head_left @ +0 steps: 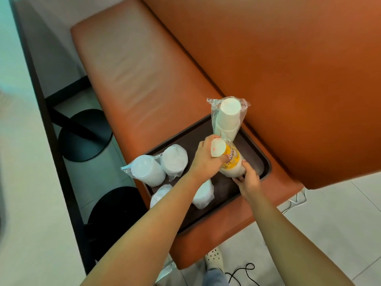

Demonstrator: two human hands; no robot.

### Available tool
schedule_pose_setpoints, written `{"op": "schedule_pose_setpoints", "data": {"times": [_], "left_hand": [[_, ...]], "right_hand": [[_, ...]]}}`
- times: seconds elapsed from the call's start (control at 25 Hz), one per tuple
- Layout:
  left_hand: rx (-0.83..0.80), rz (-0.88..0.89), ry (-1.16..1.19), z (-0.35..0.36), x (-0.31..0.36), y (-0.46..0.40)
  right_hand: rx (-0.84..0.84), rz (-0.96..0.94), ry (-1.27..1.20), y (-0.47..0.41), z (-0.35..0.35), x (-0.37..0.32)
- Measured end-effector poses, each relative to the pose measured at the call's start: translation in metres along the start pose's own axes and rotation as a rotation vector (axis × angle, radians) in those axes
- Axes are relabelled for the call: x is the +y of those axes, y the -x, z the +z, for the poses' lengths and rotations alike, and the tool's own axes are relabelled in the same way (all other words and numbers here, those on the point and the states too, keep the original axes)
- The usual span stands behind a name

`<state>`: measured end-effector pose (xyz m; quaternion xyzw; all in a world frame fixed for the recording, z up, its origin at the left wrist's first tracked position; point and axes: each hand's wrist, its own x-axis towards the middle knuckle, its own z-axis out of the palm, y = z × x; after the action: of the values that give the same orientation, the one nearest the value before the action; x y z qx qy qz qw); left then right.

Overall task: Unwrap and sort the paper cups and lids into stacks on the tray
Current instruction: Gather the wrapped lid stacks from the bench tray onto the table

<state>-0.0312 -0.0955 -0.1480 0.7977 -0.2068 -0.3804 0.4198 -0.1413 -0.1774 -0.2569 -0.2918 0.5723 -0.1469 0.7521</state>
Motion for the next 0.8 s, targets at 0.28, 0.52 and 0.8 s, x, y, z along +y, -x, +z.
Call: {"op": "schedule_pose_setpoints", "data": {"times": [0.28, 0.52, 0.8], "left_hand": [[0.213, 0.244, 0.178, -0.048, 0.054, 0.063], [0.58, 0.465, 0.189, -0.145, 0.113, 0.147], [0.912, 0.54, 0.126, -0.269, 0.127, 0.241]], "right_hand": [[-0.129, -0.345, 0.036, 0.074, 0.029, -0.044], [-0.349, -0.781, 0.39, 0.181, 0.115, -0.07], [-0.578, -0.907, 0.436, 0.299, 0.231, -0.053]]}}
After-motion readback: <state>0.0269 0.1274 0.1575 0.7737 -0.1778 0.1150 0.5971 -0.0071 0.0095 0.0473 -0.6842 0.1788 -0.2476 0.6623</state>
